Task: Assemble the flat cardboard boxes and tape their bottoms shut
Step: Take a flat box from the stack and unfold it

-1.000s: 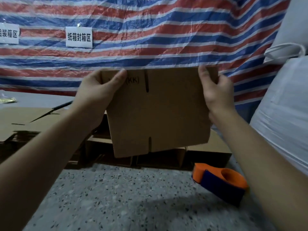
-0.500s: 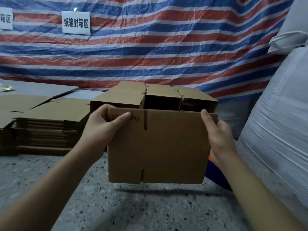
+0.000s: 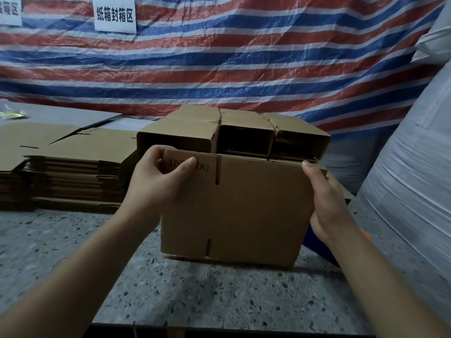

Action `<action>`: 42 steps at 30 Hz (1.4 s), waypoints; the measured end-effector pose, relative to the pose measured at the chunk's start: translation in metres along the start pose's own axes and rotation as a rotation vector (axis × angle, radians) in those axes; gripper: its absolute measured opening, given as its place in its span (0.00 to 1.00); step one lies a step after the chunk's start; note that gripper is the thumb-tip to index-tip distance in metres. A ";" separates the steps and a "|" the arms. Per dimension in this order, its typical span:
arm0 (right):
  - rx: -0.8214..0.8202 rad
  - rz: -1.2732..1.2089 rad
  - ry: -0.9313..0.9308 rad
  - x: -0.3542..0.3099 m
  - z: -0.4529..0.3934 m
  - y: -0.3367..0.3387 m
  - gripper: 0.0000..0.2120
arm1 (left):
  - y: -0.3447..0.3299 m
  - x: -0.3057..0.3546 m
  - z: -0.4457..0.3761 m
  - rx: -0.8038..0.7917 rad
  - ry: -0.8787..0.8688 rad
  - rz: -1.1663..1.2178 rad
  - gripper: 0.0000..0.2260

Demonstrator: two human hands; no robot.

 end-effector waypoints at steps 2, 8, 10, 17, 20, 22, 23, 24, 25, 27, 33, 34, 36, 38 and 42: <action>0.000 0.016 -0.047 0.004 0.002 -0.001 0.17 | 0.000 0.000 0.002 0.006 0.013 0.003 0.13; -0.250 -0.093 -0.199 -0.003 -0.003 0.002 0.27 | 0.005 -0.008 0.003 0.003 0.096 0.033 0.16; -0.290 -0.181 -0.285 -0.008 -0.008 0.005 0.30 | 0.005 -0.007 0.003 -0.002 0.097 0.040 0.18; -0.528 -0.189 -0.412 -0.014 -0.010 -0.007 0.20 | -0.004 0.001 0.006 0.069 0.101 0.062 0.21; -0.545 -0.182 -0.407 -0.014 -0.011 -0.007 0.25 | -0.005 0.000 0.012 0.140 0.102 0.061 0.17; -0.499 -0.139 -0.411 -0.014 -0.013 -0.004 0.24 | -0.006 0.001 0.016 0.162 0.102 0.057 0.17; -0.480 -0.116 -0.407 -0.014 -0.014 -0.003 0.23 | -0.007 0.002 0.017 0.168 0.108 0.061 0.17; -0.474 -0.099 -0.396 -0.015 -0.014 -0.004 0.22 | -0.009 0.003 0.018 0.168 0.121 0.066 0.17; -0.467 -0.088 -0.383 -0.016 -0.014 -0.004 0.22 | -0.011 0.004 0.018 0.160 0.139 0.066 0.18; -0.444 -0.089 -0.353 -0.014 -0.012 -0.006 0.21 | -0.014 0.004 0.019 0.131 0.176 0.058 0.20; -0.382 -0.107 -0.260 -0.018 -0.001 -0.010 0.19 | -0.013 0.009 0.012 -0.012 0.181 0.128 0.12; -0.351 -0.099 -0.235 -0.019 -0.001 -0.013 0.19 | -0.015 0.012 0.009 -0.080 0.177 0.144 0.14; -0.255 -0.105 -0.178 -0.017 0.001 -0.020 0.18 | -0.019 0.018 0.003 -0.195 0.204 0.178 0.18; -0.160 -0.070 -0.110 -0.009 0.007 -0.027 0.17 | -0.022 0.018 0.003 -0.269 0.268 0.264 0.20; -0.063 -0.112 -0.120 0.004 0.015 -0.026 0.18 | -0.025 0.013 0.011 -0.343 0.329 0.379 0.21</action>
Point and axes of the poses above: each hand's wrist, its own z-axis away from the middle knuckle, its own y-axis out of the back of the hand, x = y × z, the point moved 2 cm from there along -z, towards the middle knuckle, and after that the axes turned 8 degrees about -z, right-handed, at the moved point
